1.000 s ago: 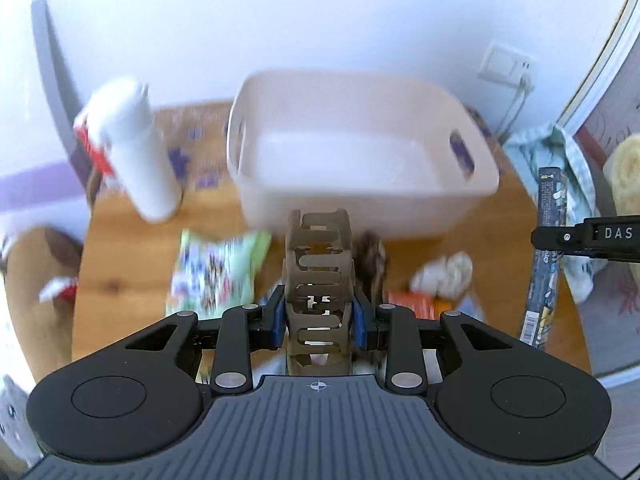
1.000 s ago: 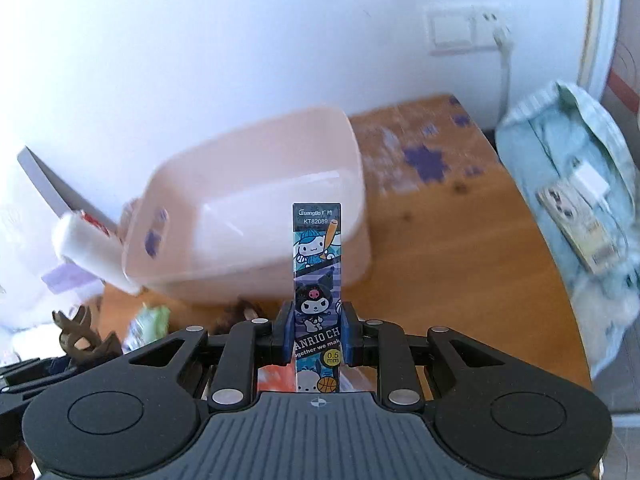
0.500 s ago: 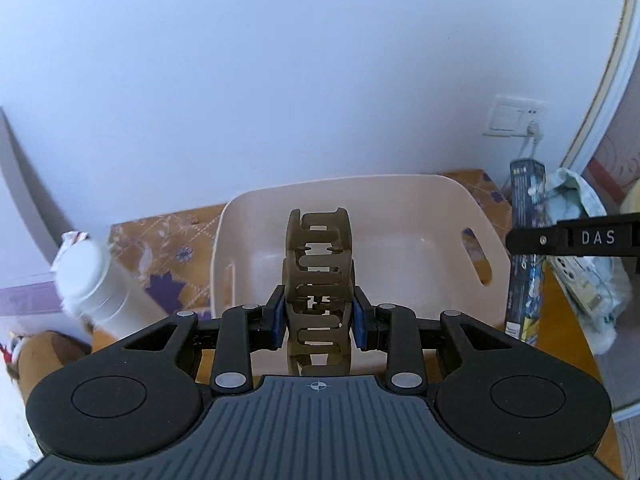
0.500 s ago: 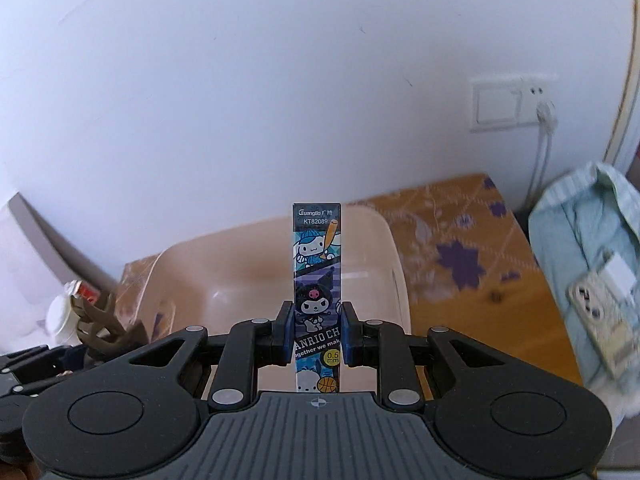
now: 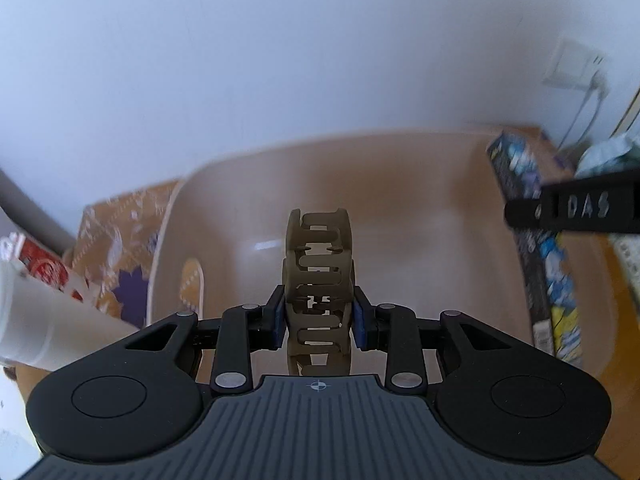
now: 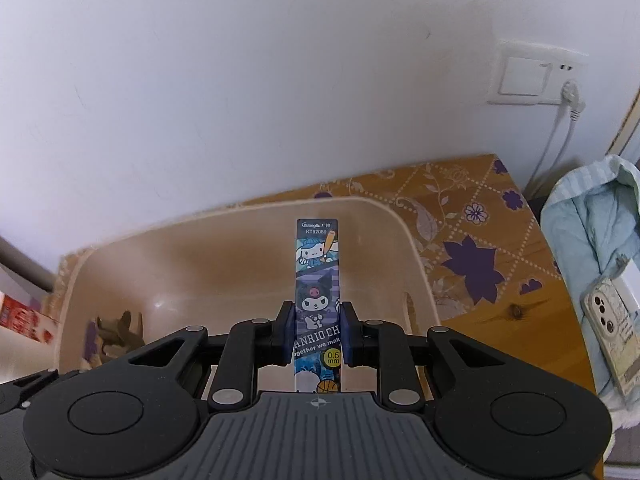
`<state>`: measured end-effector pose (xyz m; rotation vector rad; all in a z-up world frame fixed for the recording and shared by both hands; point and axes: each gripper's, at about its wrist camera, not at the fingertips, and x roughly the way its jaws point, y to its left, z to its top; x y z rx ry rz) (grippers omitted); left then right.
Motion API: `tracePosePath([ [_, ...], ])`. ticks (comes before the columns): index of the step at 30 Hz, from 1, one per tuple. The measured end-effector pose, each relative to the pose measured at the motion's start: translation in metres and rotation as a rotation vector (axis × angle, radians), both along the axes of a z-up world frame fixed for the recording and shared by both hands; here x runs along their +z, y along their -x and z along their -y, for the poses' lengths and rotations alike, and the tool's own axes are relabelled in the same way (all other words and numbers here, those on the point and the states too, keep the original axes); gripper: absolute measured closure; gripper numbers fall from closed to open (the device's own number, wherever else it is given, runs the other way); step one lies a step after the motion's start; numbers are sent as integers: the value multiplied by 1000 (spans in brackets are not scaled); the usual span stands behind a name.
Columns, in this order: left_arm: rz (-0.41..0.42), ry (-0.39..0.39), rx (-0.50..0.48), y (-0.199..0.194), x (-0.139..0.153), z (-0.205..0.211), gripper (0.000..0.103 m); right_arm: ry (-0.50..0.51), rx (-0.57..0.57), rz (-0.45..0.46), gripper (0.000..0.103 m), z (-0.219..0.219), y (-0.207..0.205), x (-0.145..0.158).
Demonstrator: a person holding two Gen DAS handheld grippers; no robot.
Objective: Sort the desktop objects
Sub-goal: 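Carry both items over the beige basket and open both tools to drop them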
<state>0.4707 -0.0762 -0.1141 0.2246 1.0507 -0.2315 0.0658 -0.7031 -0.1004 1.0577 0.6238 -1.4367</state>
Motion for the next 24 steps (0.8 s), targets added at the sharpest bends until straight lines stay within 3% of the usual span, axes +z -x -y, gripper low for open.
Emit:
tracePosePath([
  [4,-79,-21,8,-2,-23,-3,71,-87,23,-69,82,7,-7,-26],
  [7,-149,-33,-1,0,-39,-13,71,-88,50,-109,82,5,-10,-32],
  [9,-150,-30,-4,3,-42,-19,70,-98,66,-113,66,3,-10,-34],
  [12,-141,-12,-16,8,-40,-29,48,-105,102,-85,60,-2,-9,-35],
  [13,-142,3,-26,9,-39,-32,45,-98,117,-87,56,-4,-10,-33],
  [14,-139,17,-37,10,-36,-35,44,-86,131,-90,46,-8,-12,-30],
  [15,-131,31,-47,11,-32,-37,44,-71,139,-103,27,-12,-13,-26],
  [16,-119,38,-52,13,-28,-39,44,-54,151,-118,21,-16,-14,-22],
  [20,-71,63,-67,15,-3,-46,38,7,228,-158,17,-35,-21,-1],
  [24,-30,101,-120,33,34,-53,35,52,250,-165,6,-57,-16,18],
])
